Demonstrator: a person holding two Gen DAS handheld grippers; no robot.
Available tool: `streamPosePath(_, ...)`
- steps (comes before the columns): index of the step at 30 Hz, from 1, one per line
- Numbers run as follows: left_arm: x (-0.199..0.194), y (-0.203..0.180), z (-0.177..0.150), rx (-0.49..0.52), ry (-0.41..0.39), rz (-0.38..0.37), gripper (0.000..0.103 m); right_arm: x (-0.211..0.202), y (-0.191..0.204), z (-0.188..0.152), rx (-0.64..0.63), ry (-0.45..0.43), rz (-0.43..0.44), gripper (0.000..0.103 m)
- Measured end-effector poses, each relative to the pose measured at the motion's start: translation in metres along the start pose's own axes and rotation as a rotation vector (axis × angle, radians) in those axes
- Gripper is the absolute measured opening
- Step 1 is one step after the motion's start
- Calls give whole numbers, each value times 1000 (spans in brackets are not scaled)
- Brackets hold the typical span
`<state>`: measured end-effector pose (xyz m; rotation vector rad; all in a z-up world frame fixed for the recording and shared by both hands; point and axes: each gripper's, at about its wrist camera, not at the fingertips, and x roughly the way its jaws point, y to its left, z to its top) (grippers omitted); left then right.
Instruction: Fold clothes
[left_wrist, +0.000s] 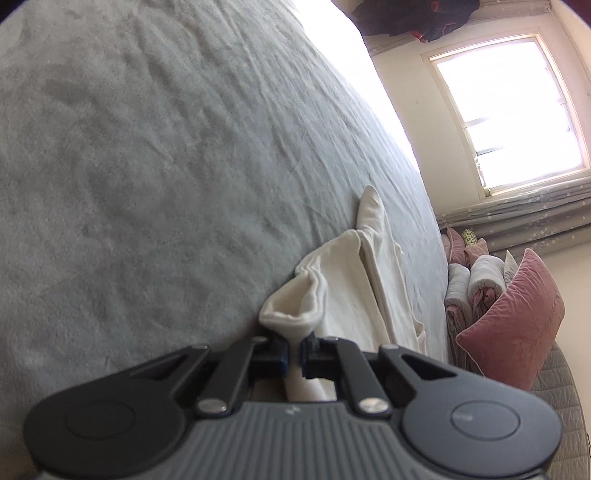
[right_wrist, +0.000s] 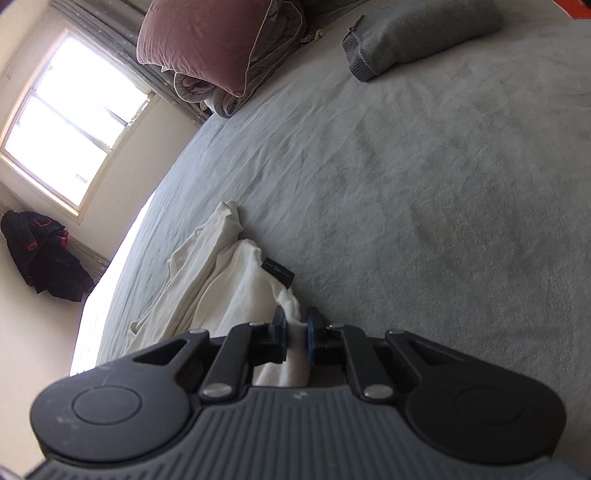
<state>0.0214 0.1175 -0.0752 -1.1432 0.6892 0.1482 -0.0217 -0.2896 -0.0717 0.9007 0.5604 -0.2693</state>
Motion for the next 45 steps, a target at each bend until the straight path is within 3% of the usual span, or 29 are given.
streamPosePath(9, -23, -17, -3, 63, -59, 58, 5, -15, 4, -1, -38, -31, -52, 7)
streamPosePath(17, -52, -18, -2, 98, -35, 69, 5, -37, 4, 0, -51, -9, -59, 7)
streamPosePath(32, -124, 24, -10, 136, 55, 90, 5, -100, -14, -20, -158, 119, -14, 7)
streamPosePath(36, -116, 36, -19, 207, 91, 164, 6, -95, -19, -27, -195, 135, -24, 8)
streamPosePath(40, -119, 45, -17, 247, 104, 165, 13, -87, -27, -32, -212, 160, -41, 12)
streamPosePath(45, -127, 42, 1, 337, 114, 169, 24, -87, -19, -23, -282, 139, -35, 31)
